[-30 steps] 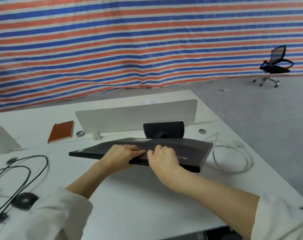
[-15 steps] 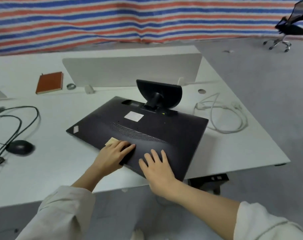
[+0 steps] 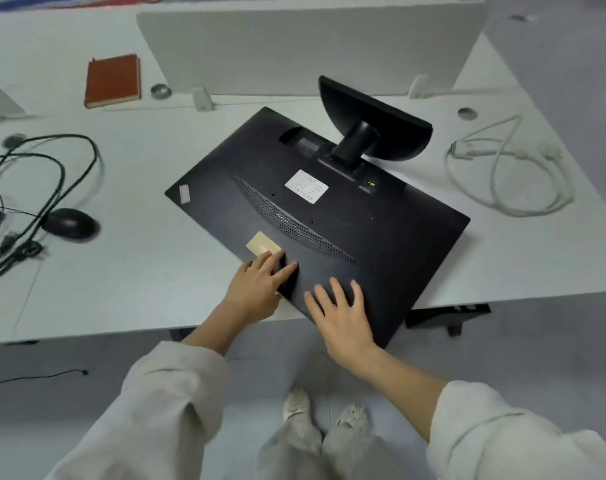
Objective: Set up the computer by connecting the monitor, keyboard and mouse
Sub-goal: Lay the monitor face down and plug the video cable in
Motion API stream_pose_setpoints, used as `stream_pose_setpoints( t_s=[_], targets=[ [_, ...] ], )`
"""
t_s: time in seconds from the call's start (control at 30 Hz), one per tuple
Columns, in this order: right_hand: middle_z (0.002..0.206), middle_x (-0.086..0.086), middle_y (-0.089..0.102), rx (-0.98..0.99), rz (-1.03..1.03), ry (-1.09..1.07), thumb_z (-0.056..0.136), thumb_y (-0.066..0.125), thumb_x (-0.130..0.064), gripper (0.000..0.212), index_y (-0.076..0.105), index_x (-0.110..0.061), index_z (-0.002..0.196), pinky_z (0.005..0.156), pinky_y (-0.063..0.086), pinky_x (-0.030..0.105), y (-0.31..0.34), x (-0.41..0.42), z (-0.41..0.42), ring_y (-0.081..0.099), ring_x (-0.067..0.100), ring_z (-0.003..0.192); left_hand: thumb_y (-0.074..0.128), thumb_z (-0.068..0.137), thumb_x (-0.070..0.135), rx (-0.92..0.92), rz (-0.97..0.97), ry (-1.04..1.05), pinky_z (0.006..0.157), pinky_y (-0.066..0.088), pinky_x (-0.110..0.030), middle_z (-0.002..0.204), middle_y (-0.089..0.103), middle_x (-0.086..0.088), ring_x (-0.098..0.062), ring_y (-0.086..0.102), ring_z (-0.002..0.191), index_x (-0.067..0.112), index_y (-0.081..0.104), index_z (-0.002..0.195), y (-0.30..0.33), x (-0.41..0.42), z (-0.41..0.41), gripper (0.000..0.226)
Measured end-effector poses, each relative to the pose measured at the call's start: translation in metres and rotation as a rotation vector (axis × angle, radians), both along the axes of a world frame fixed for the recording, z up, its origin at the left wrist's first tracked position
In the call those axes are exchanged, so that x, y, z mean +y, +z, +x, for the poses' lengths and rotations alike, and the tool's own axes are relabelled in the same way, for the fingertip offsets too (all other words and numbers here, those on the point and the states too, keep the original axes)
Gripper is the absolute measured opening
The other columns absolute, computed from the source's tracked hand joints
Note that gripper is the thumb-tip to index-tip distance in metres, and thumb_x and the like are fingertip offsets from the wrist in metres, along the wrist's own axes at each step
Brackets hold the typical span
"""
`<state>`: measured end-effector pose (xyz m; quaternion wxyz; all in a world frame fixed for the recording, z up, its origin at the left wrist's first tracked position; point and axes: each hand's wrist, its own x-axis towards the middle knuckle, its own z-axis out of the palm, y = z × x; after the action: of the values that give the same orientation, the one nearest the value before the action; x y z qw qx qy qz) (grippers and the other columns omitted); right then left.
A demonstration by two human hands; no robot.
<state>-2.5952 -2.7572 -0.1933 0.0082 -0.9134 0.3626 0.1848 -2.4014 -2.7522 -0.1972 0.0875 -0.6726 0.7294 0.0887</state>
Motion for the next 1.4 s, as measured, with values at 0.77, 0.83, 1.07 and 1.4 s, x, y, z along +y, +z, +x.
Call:
stream_pose_setpoints(
  t_s=[0.77,0.83,1.07,1.4],
  targets=[
    [0.128,-0.001,0.048,-0.666,0.193,-0.547,0.097,0.041,-0.018,0.034,0.052,-0.015,0.128,0.101,0.038,0.028,0.027,-0.109,-0.108,0.045,0.015,0.12,0.047,0.093,0.028,0.339,-0.207,0.045,0.102,0.032,-0.036,0.132,0.048,0.002,-0.021,0.04,0.126,0.023,0.048,0.134,0.031,-0.128,-0.107,0.041],
    [0.126,0.002,0.05,-0.724,0.18,-0.633,0.095,0.043,-0.015,0.033,0.053,-0.012,0.127,0.099,0.038,0.026,0.028,-0.142,-0.134,0.049,0.018,0.116,0.045,0.094,0.03,0.347,-0.197,0.065,0.104,0.03,-0.036,0.137,0.044,0.002,-0.02,0.037,0.129,0.023,0.044,0.137,0.032,-0.151,-0.129,0.043],
    [0.128,0.012,0.052,-0.839,0.093,-0.919,0.094,0.044,-0.011,0.035,0.051,-0.005,0.128,0.1,0.04,0.037,0.014,-0.269,-0.217,0.048,0.027,0.12,0.042,0.095,0.035,0.297,-0.076,0.16,0.109,0.025,-0.04,0.143,0.039,0.001,-0.021,0.028,0.135,0.024,0.042,0.137,0.012,-0.23,-0.204,0.043],
    [0.142,0.02,0.031,-0.646,0.027,-1.565,0.094,0.045,-0.02,0.045,0.037,-0.001,0.135,0.099,0.034,0.045,-0.023,-0.392,-0.324,0.031,0.037,0.128,0.041,0.097,0.032,0.395,0.003,0.289,0.11,0.026,-0.038,0.143,0.041,0.001,-0.02,0.038,0.131,0.023,0.04,0.14,0.003,-0.293,-0.278,0.044]
  ],
)
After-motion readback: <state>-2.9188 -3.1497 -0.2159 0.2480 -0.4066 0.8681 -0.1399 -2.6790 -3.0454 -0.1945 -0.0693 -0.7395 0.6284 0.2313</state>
